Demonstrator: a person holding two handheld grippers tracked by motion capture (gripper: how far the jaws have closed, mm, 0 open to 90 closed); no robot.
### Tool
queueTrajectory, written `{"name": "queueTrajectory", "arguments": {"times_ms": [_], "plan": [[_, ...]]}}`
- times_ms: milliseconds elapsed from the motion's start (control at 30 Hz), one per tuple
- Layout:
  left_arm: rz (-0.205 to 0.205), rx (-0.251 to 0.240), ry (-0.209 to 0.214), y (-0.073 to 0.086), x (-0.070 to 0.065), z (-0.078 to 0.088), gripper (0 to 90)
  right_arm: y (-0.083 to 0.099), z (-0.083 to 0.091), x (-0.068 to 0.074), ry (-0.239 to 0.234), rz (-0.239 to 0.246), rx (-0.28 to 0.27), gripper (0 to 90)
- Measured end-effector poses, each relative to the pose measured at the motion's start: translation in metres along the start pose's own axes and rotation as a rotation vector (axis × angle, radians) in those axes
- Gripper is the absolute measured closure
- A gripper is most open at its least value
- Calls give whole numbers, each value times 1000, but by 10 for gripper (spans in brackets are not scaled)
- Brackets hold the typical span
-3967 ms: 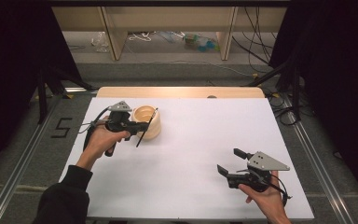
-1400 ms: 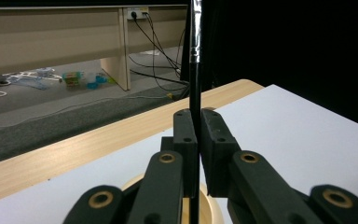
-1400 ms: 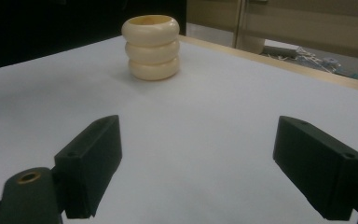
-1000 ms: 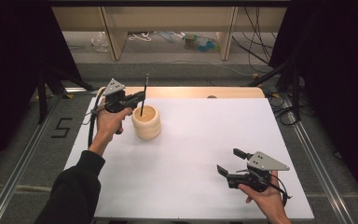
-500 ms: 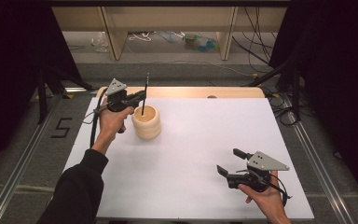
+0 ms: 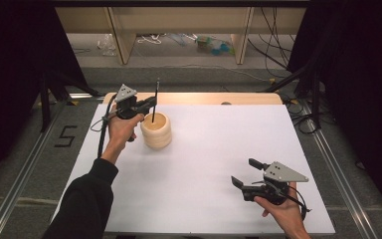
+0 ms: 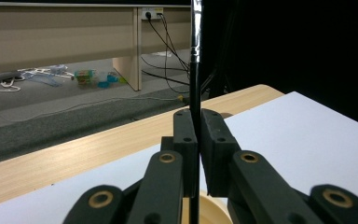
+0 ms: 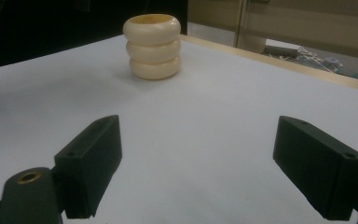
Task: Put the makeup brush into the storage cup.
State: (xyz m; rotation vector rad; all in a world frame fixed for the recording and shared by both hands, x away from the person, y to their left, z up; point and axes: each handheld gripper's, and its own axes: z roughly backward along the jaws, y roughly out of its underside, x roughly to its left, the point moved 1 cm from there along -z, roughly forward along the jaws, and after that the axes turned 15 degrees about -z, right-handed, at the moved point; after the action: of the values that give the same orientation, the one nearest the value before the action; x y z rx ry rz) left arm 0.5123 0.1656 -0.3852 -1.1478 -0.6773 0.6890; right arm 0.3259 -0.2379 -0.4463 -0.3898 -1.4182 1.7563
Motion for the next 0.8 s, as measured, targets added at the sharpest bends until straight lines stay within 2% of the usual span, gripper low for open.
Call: {"name": "queueTrajectory", "arguments": {"times_ms": [200,300,567,600,667,733,800], "plan": [[-9,10,-2,4,-1,-2,853,0,0,0,-2,-6,3,163],[-2,12,-4,8,-1,-2,853,0,2,1,5,-3,18,163],[3,14,-8,12,-3,-5,853,0,0,1,-5,-3,13,163],[3,14,-9,12,-3,-6,853,1,0,2,-9,-28,30,163],[1,13,-12,13,-3,-7,854,1,0,2,-10,-28,30,163],[5,13,-13,14,-4,-7,853,0,1,1,-2,-1,20,163],[1,21,-15,17,-3,-8,853,0,1,1,-1,-10,27,164]]}}
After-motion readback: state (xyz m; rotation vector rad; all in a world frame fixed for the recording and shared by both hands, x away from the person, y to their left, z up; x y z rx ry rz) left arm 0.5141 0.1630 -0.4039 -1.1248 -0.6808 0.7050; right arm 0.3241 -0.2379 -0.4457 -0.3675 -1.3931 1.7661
